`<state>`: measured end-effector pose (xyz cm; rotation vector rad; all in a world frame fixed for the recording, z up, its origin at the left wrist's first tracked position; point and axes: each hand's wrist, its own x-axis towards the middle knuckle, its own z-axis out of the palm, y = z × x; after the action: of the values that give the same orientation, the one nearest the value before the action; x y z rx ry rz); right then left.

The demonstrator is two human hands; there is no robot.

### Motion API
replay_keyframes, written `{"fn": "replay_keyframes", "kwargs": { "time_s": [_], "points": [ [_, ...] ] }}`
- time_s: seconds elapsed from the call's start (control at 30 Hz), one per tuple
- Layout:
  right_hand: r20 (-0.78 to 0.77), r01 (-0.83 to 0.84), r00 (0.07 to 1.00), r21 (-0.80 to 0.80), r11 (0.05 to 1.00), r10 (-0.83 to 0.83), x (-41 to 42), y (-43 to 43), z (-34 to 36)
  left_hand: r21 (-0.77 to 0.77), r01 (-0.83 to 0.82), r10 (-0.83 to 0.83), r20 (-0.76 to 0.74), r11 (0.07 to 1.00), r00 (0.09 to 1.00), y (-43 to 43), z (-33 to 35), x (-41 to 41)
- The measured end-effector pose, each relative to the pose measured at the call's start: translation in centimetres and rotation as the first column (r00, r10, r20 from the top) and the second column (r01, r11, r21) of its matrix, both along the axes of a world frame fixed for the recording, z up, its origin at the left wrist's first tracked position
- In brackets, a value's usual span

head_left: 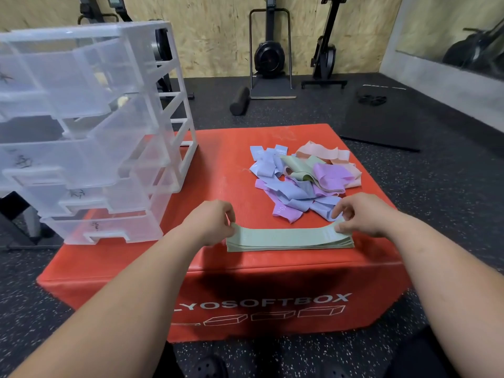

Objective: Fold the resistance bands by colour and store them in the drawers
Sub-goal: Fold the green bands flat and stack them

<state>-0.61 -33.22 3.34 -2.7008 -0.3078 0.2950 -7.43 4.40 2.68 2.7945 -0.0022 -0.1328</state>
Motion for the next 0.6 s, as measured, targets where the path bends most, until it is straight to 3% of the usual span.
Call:
{"fn": "replay_keyframes", "kwargs": {
  "time_s": [0.23, 0.4, 0.6],
  "points": [
    [-0.035, -0.033, 0.999, -0.145, 0.989, 0.028, -0.1, 0.6, 0.1, 0.085, 0.105, -0.108, 0.025, 0.991, 0.994, 0.2, -0.6, 0.5],
    [-0.092, -0.170, 0.984, -0.265, 0.949, 0.150, -0.6, 0.4, 0.8, 0.058, 0.264, -0.265, 0.004, 0.963, 0.964, 0.0, -0.9, 0.3],
    [-0.055, -0.183, 0.983, -0.403, 0.897, 0.176, -1.1, 1.0, 0.0, 0.222, 0.310, -0.303, -0.067, 0.924, 0.951, -0.8, -1.8, 0.5]
  ]
}}
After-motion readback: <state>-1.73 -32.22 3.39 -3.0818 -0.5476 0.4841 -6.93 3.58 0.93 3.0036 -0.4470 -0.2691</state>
